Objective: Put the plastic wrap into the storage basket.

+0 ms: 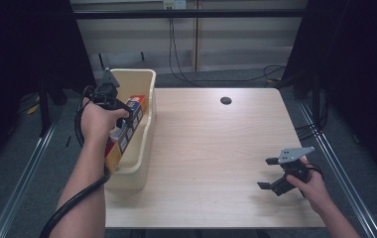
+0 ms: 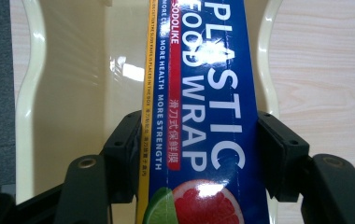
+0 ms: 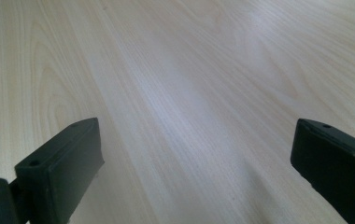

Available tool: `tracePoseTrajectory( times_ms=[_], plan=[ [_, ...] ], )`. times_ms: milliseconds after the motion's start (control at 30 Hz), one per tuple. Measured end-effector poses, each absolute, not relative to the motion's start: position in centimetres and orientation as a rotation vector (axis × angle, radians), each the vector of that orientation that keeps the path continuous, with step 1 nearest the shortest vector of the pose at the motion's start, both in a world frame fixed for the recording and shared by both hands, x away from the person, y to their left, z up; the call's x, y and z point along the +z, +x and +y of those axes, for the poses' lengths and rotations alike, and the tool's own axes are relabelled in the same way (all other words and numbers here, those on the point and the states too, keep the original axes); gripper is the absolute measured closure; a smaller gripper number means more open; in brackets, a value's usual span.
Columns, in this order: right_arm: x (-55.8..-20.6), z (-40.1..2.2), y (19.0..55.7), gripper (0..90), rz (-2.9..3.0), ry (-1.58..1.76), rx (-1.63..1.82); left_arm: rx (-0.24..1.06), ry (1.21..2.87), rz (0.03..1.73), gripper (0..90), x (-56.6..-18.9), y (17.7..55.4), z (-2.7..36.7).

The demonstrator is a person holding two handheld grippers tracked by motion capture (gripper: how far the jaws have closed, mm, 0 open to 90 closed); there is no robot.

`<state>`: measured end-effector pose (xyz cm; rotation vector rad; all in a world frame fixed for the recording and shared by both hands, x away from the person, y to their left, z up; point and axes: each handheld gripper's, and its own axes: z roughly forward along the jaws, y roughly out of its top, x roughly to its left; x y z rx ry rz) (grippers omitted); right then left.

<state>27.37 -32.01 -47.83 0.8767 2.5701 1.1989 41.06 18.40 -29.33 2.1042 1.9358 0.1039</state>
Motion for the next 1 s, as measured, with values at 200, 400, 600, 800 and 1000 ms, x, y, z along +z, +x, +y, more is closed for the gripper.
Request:
tracePoseTrajectory(
  times_ms=[200,400,600,800,1000],
  plan=[
    [-47.8,-32.0,27.4,2.0,2.569,0.876,1.201,0.092,2.108,1.933,40.5,-29.6,41.2,18.0],
    [-47.8,-32.1,27.3,2.0,2.565,0.882,1.193,0.082,2.110,1.940,40.4,-30.0,41.3,17.8],
    [-47.8,-32.1,27.3,2.0,2.567,0.878,1.193,0.082,2.113,1.948,40.4,-30.4,41.4,17.8],
    [-47.8,-32.1,27.3,2.0,2.567,0.878,1.202,0.063,2.106,1.958,40.5,-30.9,41.4,17.9],
    [-47.7,-32.1,27.3,2.0,2.566,0.879,1.199,0.053,2.097,1.971,40.4,-31.4,41.5,17.8]
  ],
)
